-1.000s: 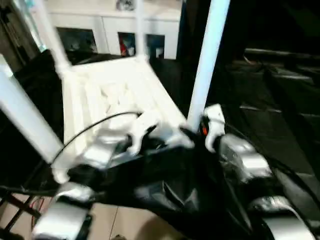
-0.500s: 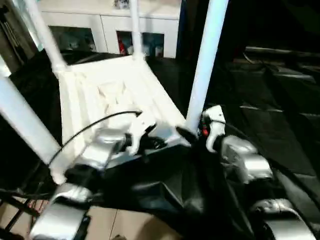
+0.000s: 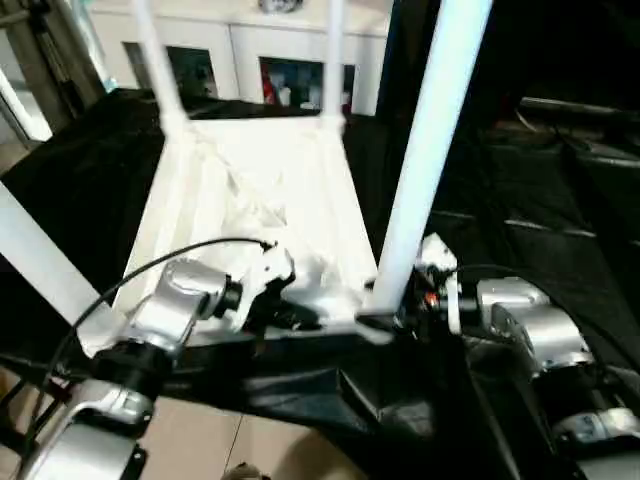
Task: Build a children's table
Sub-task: Rotate leg to tighten
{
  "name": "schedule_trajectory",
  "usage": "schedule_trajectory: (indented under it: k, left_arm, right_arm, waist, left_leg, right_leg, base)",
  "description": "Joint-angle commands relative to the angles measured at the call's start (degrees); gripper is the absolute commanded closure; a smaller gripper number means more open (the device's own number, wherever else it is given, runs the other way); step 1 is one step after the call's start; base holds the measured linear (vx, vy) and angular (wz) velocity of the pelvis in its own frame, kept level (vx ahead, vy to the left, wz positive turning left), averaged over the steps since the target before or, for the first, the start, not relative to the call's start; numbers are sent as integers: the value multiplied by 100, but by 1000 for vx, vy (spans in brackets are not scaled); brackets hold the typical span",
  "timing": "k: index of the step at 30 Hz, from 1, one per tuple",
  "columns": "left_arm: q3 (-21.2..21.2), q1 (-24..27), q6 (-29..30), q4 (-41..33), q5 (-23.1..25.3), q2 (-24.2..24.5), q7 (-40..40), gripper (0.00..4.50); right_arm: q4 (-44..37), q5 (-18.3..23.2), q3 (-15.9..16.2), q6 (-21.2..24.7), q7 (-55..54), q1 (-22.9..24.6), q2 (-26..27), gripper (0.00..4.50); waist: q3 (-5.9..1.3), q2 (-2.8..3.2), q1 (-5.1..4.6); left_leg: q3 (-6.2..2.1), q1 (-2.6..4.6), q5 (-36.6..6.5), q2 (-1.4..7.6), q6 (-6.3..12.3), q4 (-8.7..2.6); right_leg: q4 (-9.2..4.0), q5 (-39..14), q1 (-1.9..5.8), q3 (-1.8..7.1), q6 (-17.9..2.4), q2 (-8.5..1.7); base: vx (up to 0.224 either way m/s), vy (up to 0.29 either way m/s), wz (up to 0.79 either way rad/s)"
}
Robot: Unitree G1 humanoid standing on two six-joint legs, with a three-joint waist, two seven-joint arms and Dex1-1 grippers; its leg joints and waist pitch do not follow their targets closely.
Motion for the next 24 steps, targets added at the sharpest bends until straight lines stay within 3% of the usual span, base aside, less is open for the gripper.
schedule_trajectory:
  k: [1, 5, 9, 12, 13, 15, 20, 21, 24]
  left_arm:
    - [-75, -87, -59, -420, -331, -98, -255, 450]
    - [-78, -47, -10, -487, -351, -44, -298, 450]
    - [22, -79, 21, -373, -308, -169, 59, 450]
    - [123, -148, 61, -280, -293, -296, 349, 450]
    - [192, -221, 90, -190, -245, -417, 656, 450]
    - [276, -316, 171, -71, -200, -574, 1026, 450]
    - [456, -610, 330, 312, -48, -1003, 2110, 450]
    - [546, -712, 385, 451, -30, -1172, 2500, 450]
    - [725, -832, 454, 600, -51, -1463, 3042, 450]
  right_arm:
    - [-169, 76, 452, 219, 385, 123, 41, 107]
    - [-258, 112, 517, 325, 451, 130, 30, 129]
    - [-158, 7, 382, 99, -3, 137, 261, 154]
    - [-6, -44, 254, -58, -455, 112, 456, 159]
    - [210, -131, 129, -120, -1048, 52, 671, 162]
    - [484, -259, -6, -276, -1760, -18, 929, 169]
    - [1040, -350, -355, -380, -3207, -226, 1601, 197]
    - [1233, -357, -473, -425, -3662, -319, 1838, 207]
    - [1611, -311, -778, -521, -4515, -526, 2239, 221]
  waist:
    - [-360, -31, -1]
    - [-365, -18, 19]
    - [-378, -20, 8]
    - [-368, -33, -8]
    - [-347, -17, -40]
    - [-347, -47, -98]
    - [-329, -46, -236]
    - [-331, -50, -280]
    - [-333, -41, -319]
  left_leg:
    - [-16, 47, -1255, 173, 290, -356]
    - [-15, 55, -1202, 181, 264, -354]
    - [-18, 25, -1114, 168, 252, -345]
    - [-22, 24, -1168, 147, 195, -347]
    - [-20, 39, -1250, 143, 149, -354]
    - [-41, 37, -1322, 112, 38, -368]
    - [-63, -8, -1403, 86, 48, -382]
    - [-58, 36, -1437, 67, 29, -360]
    - [-56, 44, -1435, 64, 80, -352]
  right_leg:
    - [-452, -1904, 295, 265, -996, -453]
    - [-434, -1772, 275, 271, -1028, -443]
    - [-406, -1586, 298, 266, -1049, -444]
    - [-436, -1847, 297, 260, -968, -456]
    - [-470, -2051, 260, 262, -930, -461]
    - [-490, -2345, 283, 245, -830, -460]
    - [-544, -2704, 298, 226, -625, -457]
    - [-575, -2860, 258, 227, -589, -457]
    - [-596, -2910, 243, 227, -594, -452]
  base:
    - [0, 0, 0]
    - [0, 0, 0]
    - [0, 0, 0]
    - [0, 0, 0]
    - [0, 0, 0]
    - [0, 0, 0]
    - [0, 0, 0]
    - [0, 0, 0]
    - [0, 0, 0]
